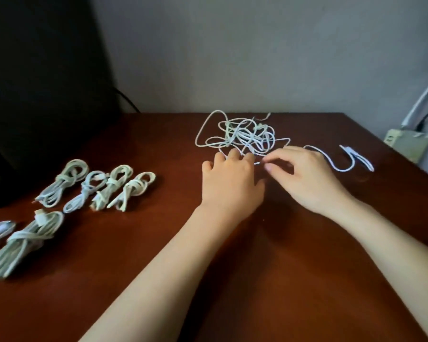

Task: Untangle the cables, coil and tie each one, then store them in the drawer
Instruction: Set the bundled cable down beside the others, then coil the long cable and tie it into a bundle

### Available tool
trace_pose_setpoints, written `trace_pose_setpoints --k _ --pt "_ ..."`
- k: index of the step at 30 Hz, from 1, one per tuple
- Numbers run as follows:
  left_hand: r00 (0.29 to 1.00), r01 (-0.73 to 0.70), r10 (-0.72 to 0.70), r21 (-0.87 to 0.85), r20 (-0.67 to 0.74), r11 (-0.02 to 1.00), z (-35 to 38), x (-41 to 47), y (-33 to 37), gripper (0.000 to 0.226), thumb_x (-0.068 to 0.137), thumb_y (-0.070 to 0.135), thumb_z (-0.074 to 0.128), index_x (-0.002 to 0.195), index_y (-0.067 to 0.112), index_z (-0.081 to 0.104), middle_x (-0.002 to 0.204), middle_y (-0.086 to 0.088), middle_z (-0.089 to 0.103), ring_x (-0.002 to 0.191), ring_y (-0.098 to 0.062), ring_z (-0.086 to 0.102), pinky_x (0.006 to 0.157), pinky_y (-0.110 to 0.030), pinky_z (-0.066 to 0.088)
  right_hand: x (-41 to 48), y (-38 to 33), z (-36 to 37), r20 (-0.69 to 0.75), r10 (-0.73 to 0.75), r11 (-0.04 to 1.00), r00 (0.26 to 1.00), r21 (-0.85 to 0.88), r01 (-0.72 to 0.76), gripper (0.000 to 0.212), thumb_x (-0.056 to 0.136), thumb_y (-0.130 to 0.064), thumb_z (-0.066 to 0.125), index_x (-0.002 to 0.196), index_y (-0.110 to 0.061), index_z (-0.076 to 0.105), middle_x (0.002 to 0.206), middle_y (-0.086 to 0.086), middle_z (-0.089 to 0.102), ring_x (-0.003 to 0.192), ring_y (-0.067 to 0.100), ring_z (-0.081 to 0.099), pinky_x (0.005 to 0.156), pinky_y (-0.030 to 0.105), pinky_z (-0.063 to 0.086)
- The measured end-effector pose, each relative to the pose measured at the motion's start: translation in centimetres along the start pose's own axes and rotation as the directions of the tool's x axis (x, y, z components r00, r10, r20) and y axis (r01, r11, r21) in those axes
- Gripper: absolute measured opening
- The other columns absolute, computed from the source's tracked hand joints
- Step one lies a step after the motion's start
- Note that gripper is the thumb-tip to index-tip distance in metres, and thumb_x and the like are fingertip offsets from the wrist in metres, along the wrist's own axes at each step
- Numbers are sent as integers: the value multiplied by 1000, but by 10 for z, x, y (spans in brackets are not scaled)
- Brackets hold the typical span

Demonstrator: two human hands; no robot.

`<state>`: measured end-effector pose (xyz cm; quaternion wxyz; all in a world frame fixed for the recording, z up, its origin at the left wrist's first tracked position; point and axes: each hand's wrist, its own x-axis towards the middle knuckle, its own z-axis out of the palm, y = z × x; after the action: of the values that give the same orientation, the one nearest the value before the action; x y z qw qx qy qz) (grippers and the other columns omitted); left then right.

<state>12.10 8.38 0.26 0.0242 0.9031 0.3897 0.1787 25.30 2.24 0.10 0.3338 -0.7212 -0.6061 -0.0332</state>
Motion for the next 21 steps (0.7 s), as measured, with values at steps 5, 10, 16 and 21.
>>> trace_pose_setpoints --k 5,10,16,21 --pt "996 -86 84 -96 -18 992 33 14 16 47 93 43 48 135 22 45 136 -2 46 125 -27 40 104 -41 28 -1 45 -15 -113 121 979 986 -152 -138 16 90 -20 61 103 -18 71 107 3 66 104 26 54 86 27 34" --pt "986 -145 121 -220 -116 965 45 6 9 39 88 35 46 119 18 60 116 -3 59 108 -27 52 93 -39 36 -1 70 -27 -159 438 811 885 -354 -465 43 93 -36 55 135 -25 49 147 9 37 130 38 33 106 44 28" --pt "978 -176 130 -299 -166 938 45 0 11 27 90 26 57 115 17 63 113 -2 60 106 -25 52 92 -37 36 -4 104 -22 -101 707 625 700 -376 -684 66 96 -55 39 151 -28 16 157 20 14 143 41 14 113 52 14" --pt "987 -124 73 -380 -144 917 45 -1 8 24 90 24 57 113 17 64 109 0 60 106 -23 51 94 -37 40 -6 101 -20 -105 609 689 787 -422 -589 45 97 -40 47 138 -23 42 132 16 50 123 38 46 103 49 33"
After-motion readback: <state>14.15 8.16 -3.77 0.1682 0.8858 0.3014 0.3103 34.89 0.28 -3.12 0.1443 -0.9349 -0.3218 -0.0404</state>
